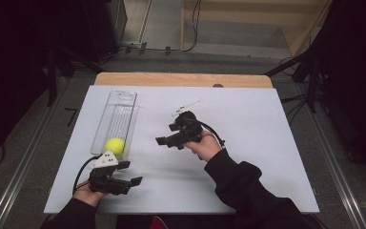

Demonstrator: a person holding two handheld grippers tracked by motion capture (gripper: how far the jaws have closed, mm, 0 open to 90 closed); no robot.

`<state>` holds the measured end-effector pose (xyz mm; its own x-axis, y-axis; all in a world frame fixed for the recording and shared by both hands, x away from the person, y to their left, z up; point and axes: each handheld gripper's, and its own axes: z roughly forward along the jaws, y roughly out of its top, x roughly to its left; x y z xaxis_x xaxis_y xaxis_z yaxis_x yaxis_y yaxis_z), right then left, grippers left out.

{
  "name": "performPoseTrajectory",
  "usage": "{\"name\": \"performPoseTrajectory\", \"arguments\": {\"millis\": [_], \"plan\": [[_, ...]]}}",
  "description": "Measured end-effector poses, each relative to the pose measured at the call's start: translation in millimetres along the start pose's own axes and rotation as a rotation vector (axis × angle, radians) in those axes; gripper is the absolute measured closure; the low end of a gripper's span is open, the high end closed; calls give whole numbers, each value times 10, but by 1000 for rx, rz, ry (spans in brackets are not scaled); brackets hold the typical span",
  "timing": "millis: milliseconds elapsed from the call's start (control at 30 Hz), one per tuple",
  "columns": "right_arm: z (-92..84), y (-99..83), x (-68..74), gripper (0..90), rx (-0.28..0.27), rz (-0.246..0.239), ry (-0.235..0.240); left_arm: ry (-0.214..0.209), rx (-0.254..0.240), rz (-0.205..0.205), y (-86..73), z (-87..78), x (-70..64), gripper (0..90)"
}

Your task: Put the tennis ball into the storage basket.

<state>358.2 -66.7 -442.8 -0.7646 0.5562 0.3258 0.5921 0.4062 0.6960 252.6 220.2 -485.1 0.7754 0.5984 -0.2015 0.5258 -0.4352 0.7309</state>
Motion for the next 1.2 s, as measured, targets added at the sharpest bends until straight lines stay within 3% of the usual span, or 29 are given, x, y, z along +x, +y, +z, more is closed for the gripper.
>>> {"name": "performPoseTrajectory", "arguments": {"millis": [333,1200], "plan": [[-133,-159,-104,166,-3,16,9,-9,-6,1,6,-11,-5,208],[-688,-759,-271,166,-50,28,-56,-12,-1,7,11,-2,-12,208]]}}
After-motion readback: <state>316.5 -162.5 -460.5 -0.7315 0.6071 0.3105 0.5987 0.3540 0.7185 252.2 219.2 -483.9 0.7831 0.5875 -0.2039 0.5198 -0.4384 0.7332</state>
